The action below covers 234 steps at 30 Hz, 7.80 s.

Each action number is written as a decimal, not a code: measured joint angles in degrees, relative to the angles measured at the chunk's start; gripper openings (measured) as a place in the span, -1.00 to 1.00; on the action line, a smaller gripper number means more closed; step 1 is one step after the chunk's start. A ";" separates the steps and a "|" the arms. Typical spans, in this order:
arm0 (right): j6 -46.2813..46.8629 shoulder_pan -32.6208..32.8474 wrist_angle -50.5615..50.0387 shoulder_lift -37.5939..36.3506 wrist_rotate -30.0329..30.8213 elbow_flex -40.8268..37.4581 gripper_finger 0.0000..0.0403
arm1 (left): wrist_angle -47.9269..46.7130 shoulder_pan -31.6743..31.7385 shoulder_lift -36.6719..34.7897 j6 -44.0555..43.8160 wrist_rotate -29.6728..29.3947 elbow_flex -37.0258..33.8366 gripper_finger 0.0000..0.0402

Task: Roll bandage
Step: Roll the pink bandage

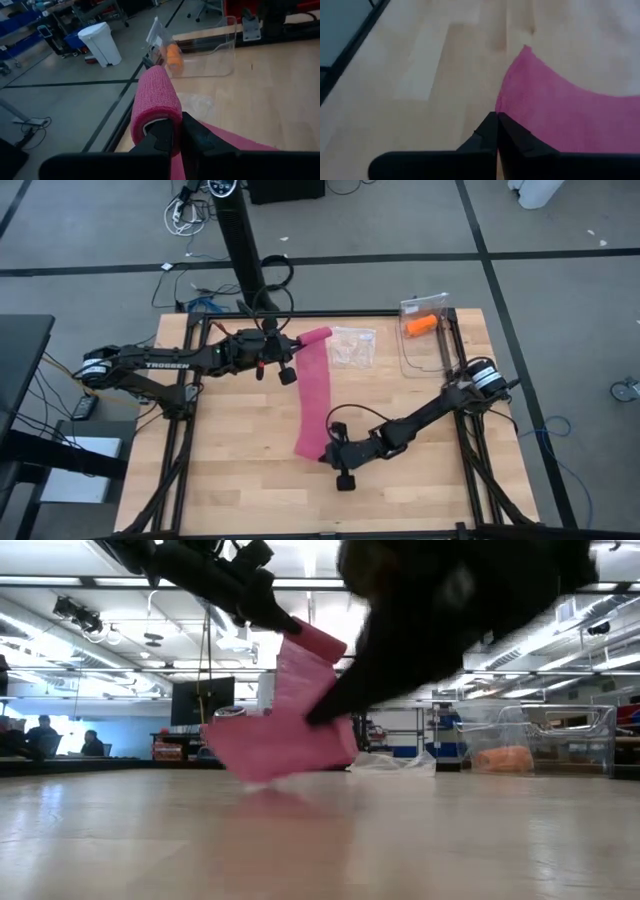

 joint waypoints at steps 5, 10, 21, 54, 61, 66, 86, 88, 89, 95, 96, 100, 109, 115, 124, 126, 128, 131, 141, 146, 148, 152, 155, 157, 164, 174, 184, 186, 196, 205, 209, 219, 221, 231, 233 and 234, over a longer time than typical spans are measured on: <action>-4.55 2.71 -16.89 -4.68 7.91 9.15 -0.99 | 0.07 -0.11 -0.02 -0.69 1.42 -3.32 -0.90; -9.42 5.70 -27.72 -9.93 15.91 17.84 -0.99 | 3.69 -1.35 -0.02 -2.78 1.48 -9.06 -0.90; -26.97 9.82 -31.94 -16.08 34.92 29.87 -0.99 | 18.49 -12.09 -1.19 -0.31 0.06 -17.80 -0.90; -73.14 -6.04 -0.74 -16.51 43.50 39.73 -1.00 | 10.18 -24.95 -4.37 5.20 -9.47 -17.67 -0.90; -70.65 -15.08 -1.86 -16.49 41.35 39.73 -1.00 | 10.60 -32.57 -6.68 4.33 -13.20 -17.63 -0.90; -61.75 -20.97 -8.97 -16.45 36.16 39.71 -1.00 | 10.97 -39.63 -10.31 2.45 -16.23 -17.28 -0.90; -26.26 -32.69 -32.23 -16.38 8.44 31.69 -0.59 | -6.68 -47.76 -14.44 -1.30 -18.82 -0.18 -0.90; -25.40 -32.67 -34.39 -16.38 8.29 31.69 -0.47 | -8.00 -47.76 -14.45 -1.57 -18.80 1.40 -0.90; -24.89 -32.57 -34.97 -16.38 8.29 31.69 -0.42 | -8.98 -47.76 -14.43 -1.96 -18.70 2.11 -0.90; -23.33 -31.02 -41.12 -17.93 7.96 31.69 -0.10 | -10.66 -47.71 -14.43 -2.82 -18.13 4.79 -0.90; -22.59 -30.96 -43.84 -18.20 7.11 31.69 -0.06 | -10.64 -47.71 -14.43 -2.80 -17.96 5.07 -0.90; -18.38 -31.47 -51.85 -18.80 4.01 28.59 0.04 | -10.73 -47.71 -15.71 -2.87 -14.06 5.93 -0.90; -13.48 -31.86 -20.44 -21.96 -14.02 -2.42 0.08 | -9.63 -45.92 -22.23 -10.03 -14.84 6.07 -0.90; -7.43 -30.21 27.50 -21.60 -21.44 -23.45 0.12 | -8.53 -43.59 -24.90 -13.37 -16.15 6.11 -0.90; -4.41 -24.72 47.77 -20.38 -22.05 -20.93 0.03 | -7.00 -40.92 -23.58 -13.83 -15.60 6.11 -0.90; -4.90 -23.59 45.61 -20.38 -20.31 -17.32 0.06 | -7.18 -40.40 -23.62 -14.53 -15.53 6.11 -0.90; -7.13 -22.78 42.97 -20.38 -17.11 -13.77 0.10 | -7.00 -39.94 -23.63 -14.74 -15.50 6.11 -0.90; -10.47 -22.44 36.64 -20.38 -14.55 -8.46 0.17 | -7.10 -39.85 -23.63 -15.63 -15.50 6.11 -0.90; -16.60 -22.94 20.23 -20.36 -13.38 5.23 0.08 | -6.49 -39.85 -23.63 -16.06 -15.36 6.09 -0.90; -17.26 -23.49 19.53 -20.34 -13.76 5.96 -0.26 | -5.61 -39.83 -23.65 -16.00 -15.37 6.09 -0.90; -17.70 -23.92 19.52 -20.34 -14.38 5.96 -0.44 | -5.64 -39.58 -23.63 -16.00 -15.33 6.07 -0.90; -17.81 -24.42 19.52 -20.34 -16.74 5.96 -0.75 | -5.62 -38.81 -23.65 -16.08 -15.37 5.97 -0.90; -18.07 -24.34 18.94 -20.34 -18.13 5.96 -0.88 | -5.78 -38.31 -23.63 -16.09 -15.35 5.94 -0.90; -17.75 -23.95 17.43 -20.34 -18.18 5.96 -0.87 | -5.82 -38.22 -23.65 -16.09 -15.37 5.94 -0.90; -15.32 -23.35 15.08 -20.31 -18.24 5.87 -0.38 | -6.33 -38.23 -23.65 -16.11 -15.37 5.94 -0.90; -15.95 -23.09 18.46 -20.31 -20.85 5.87 -0.21 | -6.64 -37.24 -22.01 -16.68 -14.86 5.94 -0.90; -18.31 -23.14 17.64 -20.31 -20.19 5.87 -0.91 | -4.50 -34.47 -19.61 -17.42 -10.86 5.91 -0.90; -19.43 -23.14 17.64 -20.31 -17.89 5.87 -0.97 | -5.09 -34.47 -20.02 -17.42 -10.84 5.91 -0.90; -22.07 -23.16 17.52 -20.65 -13.05 5.90 -0.98 | -8.69 -34.51 -20.39 -18.91 -10.82 5.91 -0.90; -23.73 -22.42 14.66 -23.66 -9.05 5.90 -0.99 | -9.30 -35.10 -20.76 -18.88 -10.86 5.91 -0.90; -23.97 -22.31 12.18 -23.82 -7.28 5.96 -0.99 | -8.74 -35.10 -21.22 -18.59 -10.82 5.91 -0.90; -23.15 -21.81 10.30 -23.48 -7.16 5.96 -0.98 | -6.94 -35.52 -22.99 -15.91 -10.54 5.91 -0.90; -22.42 -21.54 10.08 -23.48 -7.22 5.96 -0.95 | -6.45 -35.50 -22.99 -15.47 -10.41 5.91 -0.90; -21.66 -20.76 8.77 -23.46 -7.14 5.90 -0.45 | -3.83 -35.50 -23.02 -9.78 -10.29 5.91 -0.90; -21.70 -20.76 8.79 -23.46 -7.10 5.90 -0.34 | -5.31 -35.12 -22.99 -7.64 -10.31 5.91 -0.90; -21.64 -20.76 8.70 -23.46 -7.10 5.90 -0.29 | -5.91 -34.50 -22.99 -6.35 -10.35 5.91 -0.90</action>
